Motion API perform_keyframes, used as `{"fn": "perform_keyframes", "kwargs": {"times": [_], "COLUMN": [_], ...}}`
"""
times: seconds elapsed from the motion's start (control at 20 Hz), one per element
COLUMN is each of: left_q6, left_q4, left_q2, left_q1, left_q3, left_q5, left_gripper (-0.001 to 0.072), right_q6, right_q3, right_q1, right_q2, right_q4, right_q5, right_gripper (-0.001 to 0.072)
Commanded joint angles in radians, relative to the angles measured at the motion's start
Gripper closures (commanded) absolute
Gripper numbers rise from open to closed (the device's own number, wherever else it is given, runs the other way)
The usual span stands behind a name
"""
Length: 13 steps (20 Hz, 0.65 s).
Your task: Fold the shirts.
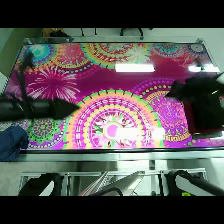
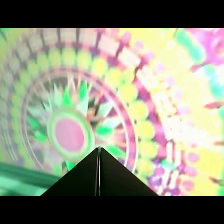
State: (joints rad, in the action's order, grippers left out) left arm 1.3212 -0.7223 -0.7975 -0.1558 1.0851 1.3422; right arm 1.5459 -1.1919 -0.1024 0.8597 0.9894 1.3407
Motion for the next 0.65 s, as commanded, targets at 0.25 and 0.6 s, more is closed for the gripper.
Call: {"fn": "perform_keyframes", "kwargs": {"times": [0.25,0.6], "left_q6": [0.102,0.102], "left_q4": [-0.019,-0.018], "left_q2": [0.285,0.350], "left_q1": [-0.167,-0.167], "left_q3": [-0.410,-0.463], "left_q5": [-0.189,-0.204], "left_gripper": [0.0692,0.0692], "right_q6": [-0.025,-0.025], "right_q3": [0.384,0.384], "right_q1": [0.230,0.230], "right_q2": [-0.128,-0.127], "right_q4": [0.036,0.036], "right_q5": [-0.153,-0.153], "right_gripper": [0.0691,0.0691]}}
